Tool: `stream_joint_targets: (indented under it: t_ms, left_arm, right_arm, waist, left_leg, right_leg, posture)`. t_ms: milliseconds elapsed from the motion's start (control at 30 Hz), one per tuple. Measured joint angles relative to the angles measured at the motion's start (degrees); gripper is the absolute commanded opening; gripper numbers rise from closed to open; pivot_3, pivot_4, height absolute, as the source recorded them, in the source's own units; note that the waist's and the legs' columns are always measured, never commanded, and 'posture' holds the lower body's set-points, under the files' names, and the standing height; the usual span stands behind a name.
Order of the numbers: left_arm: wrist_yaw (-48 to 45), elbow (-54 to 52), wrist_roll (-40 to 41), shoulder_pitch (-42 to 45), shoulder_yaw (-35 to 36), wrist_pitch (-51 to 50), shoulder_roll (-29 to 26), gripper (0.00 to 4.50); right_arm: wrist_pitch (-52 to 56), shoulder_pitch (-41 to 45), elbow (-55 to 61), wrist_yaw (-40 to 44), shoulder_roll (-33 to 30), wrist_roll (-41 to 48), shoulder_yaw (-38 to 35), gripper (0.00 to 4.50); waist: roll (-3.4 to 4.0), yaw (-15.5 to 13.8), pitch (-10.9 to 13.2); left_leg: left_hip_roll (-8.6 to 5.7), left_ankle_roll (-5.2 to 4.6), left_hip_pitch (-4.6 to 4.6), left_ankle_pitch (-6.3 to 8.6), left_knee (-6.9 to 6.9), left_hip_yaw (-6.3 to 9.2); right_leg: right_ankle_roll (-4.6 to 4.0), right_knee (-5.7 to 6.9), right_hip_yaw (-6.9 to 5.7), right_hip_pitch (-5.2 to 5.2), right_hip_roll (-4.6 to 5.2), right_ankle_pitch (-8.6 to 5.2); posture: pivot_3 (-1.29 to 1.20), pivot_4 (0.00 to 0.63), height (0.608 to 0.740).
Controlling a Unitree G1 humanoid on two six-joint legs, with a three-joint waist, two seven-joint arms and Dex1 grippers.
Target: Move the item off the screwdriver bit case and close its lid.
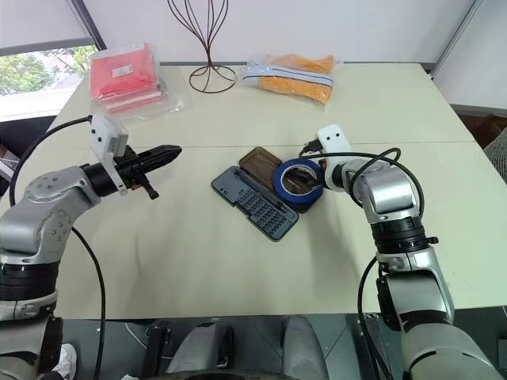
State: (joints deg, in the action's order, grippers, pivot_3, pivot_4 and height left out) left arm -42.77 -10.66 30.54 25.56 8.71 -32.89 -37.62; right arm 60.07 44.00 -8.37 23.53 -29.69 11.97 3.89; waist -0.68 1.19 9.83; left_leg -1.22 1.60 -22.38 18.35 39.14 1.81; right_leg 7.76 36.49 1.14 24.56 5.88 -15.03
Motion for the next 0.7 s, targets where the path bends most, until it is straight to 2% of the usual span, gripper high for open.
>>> stream_joint_targets:
  t_ms: [200, 300, 500, 533, 700]
  left_arm:
    - [0.21, -0.71, -0.01, -0.19, -0.04, 0.00, 0.46, 0.00]
    - [0.17, -0.71, -0.06, -0.19, -0.12, 0.01, 0.67, 0.00]
    - [0.05, -0.70, -0.23, -0.14, -0.61, 0.19, 0.73, 0.00]
    - [0.04, -0.70, -0.35, -0.12, -0.72, 0.28, 0.73, 0.00]
    - [-0.01, -0.68, -1.11, -0.05, -0.78, 0.85, 0.73, 0.00]
  right_arm:
    - [-2.14, 0.03, -3.67, -1.27, 0.03, -1.25, -1.21, 4.44]
    - [-2.54, 0.03, -4.85, -1.51, 0.13, -1.63, -1.88, 3.68]
    - [-2.64, -0.01, -5.59, -1.58, 0.26, -1.81, -1.98, 0.67]
    - [-2.66, -0.01, -5.53, -1.55, 0.29, -1.80, -1.99, 0.33]
    - [-2.54, -0.01, -5.14, -1.59, 0.88, -1.76, -2.07, 0.30]
  waist:
    - [0.00, -0.03, 0.00]
    - [0.00, -0.03, 0.00]
    - [0.00, -0.02, 0.00]
    - [0.00, -0.02, 0.00]
    - [0.00, 0.02, 0.00]
  left_leg:
    - [0.00, 0.00, 0.00, 0.00, 0.00, -0.02]
    - [0.00, 0.00, 0.00, 0.00, 0.00, -0.02]
    - [0.00, 0.00, 0.00, 0.00, 0.00, -0.02]
    - [0.00, 0.00, 0.00, 0.00, 0.00, -0.02]
    - [0.00, 0.00, 0.00, 0.00, 0.00, -0.02]
  right_leg:
    - [0.00, 0.00, 0.01, 0.00, 0.00, 0.00]
    - [0.00, 0.00, 0.01, 0.00, 0.00, 0.00]
    - [0.00, 0.00, 0.01, 0.00, 0.00, 0.00]
    - [0.00, 0.00, 0.00, 0.00, 0.00, 0.00]
    - [0.00, 0.01, 0.00, 0.00, -0.01, 0.00]
  posture:
    - [0.00, 0.150, 0.740]
    - [0.00, 0.150, 0.740]
    - [0.00, 0.150, 0.740]
    - [0.00, 0.150, 0.740]
    - [0.00, 0.150, 0.740]
